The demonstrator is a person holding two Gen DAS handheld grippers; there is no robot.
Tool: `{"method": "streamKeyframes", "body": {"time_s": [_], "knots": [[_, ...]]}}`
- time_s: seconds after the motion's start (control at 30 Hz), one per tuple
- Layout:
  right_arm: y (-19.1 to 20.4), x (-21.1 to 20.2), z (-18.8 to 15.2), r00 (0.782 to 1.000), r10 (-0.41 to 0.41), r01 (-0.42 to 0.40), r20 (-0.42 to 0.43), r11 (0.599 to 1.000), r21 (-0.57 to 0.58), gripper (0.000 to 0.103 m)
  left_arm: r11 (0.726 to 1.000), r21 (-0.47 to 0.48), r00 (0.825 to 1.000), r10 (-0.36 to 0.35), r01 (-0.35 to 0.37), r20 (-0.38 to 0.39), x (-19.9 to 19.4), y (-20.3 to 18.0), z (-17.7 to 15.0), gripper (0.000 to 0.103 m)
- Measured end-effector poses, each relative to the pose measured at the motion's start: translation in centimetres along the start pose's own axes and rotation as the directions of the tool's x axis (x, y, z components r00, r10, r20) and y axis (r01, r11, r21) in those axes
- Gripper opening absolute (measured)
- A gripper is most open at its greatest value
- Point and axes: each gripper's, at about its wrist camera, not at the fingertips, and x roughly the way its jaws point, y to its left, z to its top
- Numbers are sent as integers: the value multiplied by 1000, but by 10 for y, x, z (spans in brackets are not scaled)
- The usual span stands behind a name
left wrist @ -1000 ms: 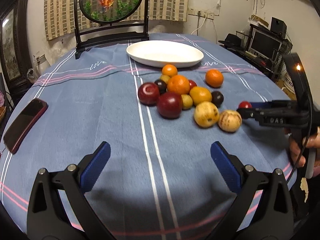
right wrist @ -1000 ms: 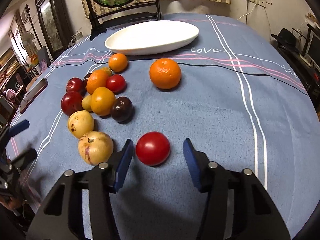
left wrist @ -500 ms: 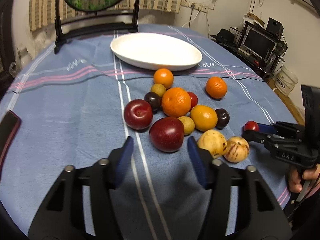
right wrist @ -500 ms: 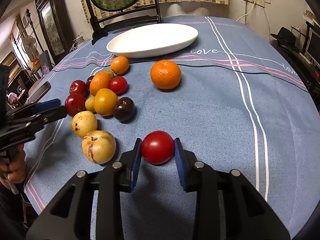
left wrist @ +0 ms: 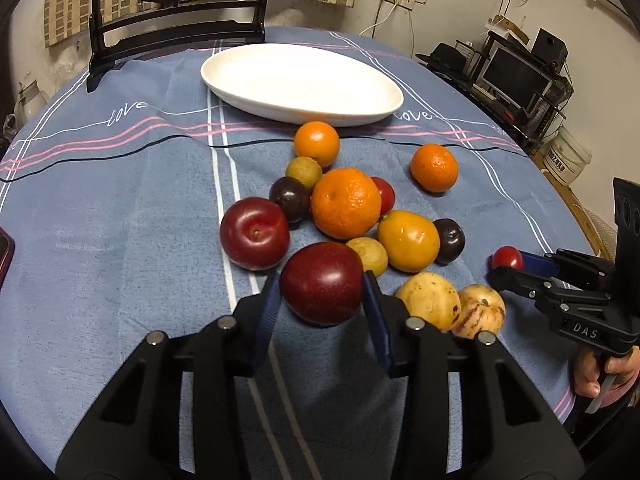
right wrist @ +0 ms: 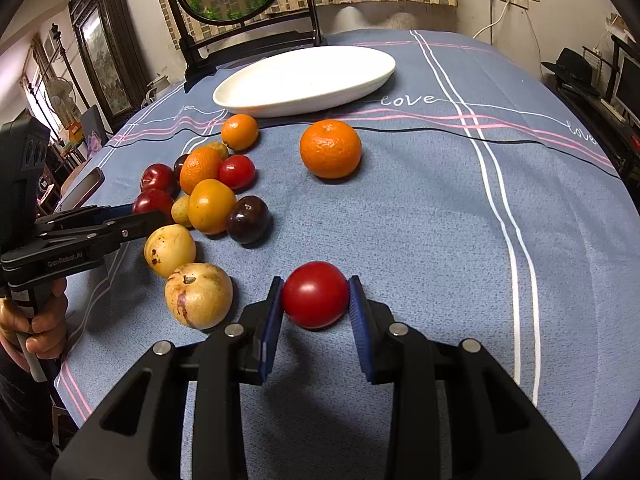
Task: Organize fruits
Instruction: 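Grasp the red plum with the left tool while the right tool grasps a red tomato, then carry both fruits onto the white plate and open both tools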
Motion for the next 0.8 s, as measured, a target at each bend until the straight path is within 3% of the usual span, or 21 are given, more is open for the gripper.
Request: {"method": "streamKeyframes", "body": {"time_s": [0.3,0.43,0.53,0.63,0.8], "knots": [[1,-4,0,1000,13,-13,22,1000,0,33,1000,-10,999,11,-11,36,-11,-1,-3,41],[1,-7,13,997,57,-57,46,998,11,33,999,-15,997,-30,31,75,-27,2,8,41],[3,-9,44,990,98,-99,99,995,10,33,998,-17,993,-51,53,104,-34,5,34,41],[7,-1,90,985,81,-77,153,996,-33,33,1000,6,991,-27,26,132,-30,8,72,41],[1,53,163,990,68,-67,121,998,-12,33,1000,-6,996,7,-6,93,11,18,134,41]]}}
